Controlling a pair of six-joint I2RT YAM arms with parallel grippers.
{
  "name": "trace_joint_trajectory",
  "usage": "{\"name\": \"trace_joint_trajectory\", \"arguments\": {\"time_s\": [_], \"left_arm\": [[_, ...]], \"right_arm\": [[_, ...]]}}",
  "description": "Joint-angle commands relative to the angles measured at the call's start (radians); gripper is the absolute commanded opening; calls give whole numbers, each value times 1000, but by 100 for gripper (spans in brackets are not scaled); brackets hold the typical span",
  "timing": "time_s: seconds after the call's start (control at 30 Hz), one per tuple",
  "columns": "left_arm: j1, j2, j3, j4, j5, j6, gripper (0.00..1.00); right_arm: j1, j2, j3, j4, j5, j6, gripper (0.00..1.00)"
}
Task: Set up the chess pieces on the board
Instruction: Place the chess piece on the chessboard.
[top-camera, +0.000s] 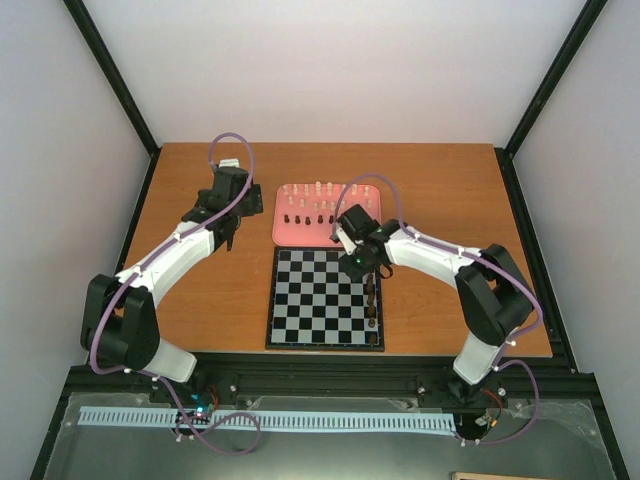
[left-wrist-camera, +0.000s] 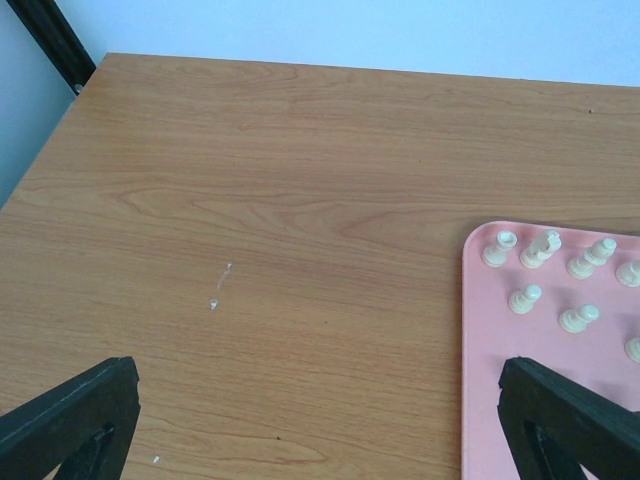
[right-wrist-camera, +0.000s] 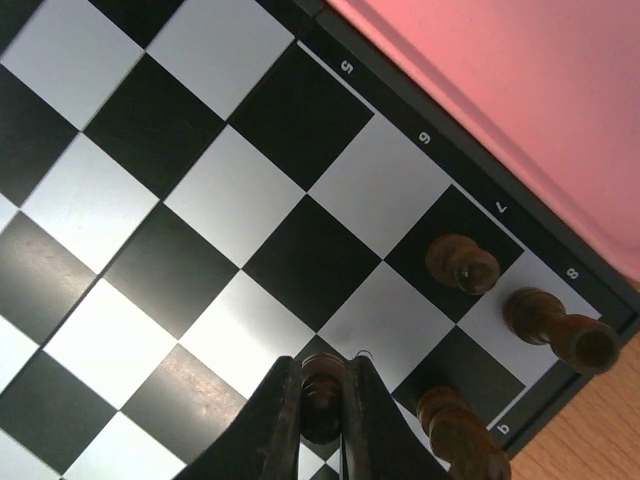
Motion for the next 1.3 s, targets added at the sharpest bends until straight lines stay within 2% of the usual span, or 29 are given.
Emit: {"name": "trace_joint_trajectory", "arguments": {"time_s": [0.0,1.27], "left_arm": [[2,-18,13,25,-7,-1,100],[2,-11,13,31,-12,3,100]], "right_arm": [[-1,31,1,17,9,4,7],[-29,87,42,30,66,22,8]]}}
